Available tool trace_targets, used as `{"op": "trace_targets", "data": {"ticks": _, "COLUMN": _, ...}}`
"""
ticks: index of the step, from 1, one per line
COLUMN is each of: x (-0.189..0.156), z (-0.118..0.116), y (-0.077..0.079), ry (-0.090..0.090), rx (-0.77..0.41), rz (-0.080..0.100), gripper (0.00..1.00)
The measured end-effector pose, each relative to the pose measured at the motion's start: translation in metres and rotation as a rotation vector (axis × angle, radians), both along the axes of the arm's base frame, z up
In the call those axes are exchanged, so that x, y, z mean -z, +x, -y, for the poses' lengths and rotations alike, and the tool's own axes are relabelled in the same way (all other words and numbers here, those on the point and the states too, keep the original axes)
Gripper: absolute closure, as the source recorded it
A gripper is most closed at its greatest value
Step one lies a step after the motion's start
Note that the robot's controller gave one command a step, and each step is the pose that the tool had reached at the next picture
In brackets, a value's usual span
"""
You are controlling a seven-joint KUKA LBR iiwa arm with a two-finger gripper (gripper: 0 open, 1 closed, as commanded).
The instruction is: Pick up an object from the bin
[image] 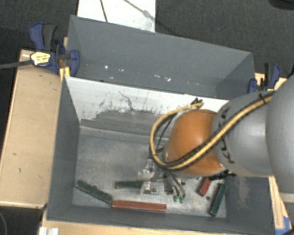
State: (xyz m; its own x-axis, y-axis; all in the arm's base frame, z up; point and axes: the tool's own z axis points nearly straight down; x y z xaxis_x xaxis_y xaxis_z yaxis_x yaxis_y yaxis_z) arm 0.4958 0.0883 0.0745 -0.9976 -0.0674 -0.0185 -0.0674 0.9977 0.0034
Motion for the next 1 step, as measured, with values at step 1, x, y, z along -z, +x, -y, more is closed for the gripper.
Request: {"op": "trace_targets", "data": {"ticks": 1, "x": -0.1658, "z": -0.0245, "y": -0.0023, "ry": -0.002, "rx": -0.026, "rz": -0.01, "gripper": 1.0}}
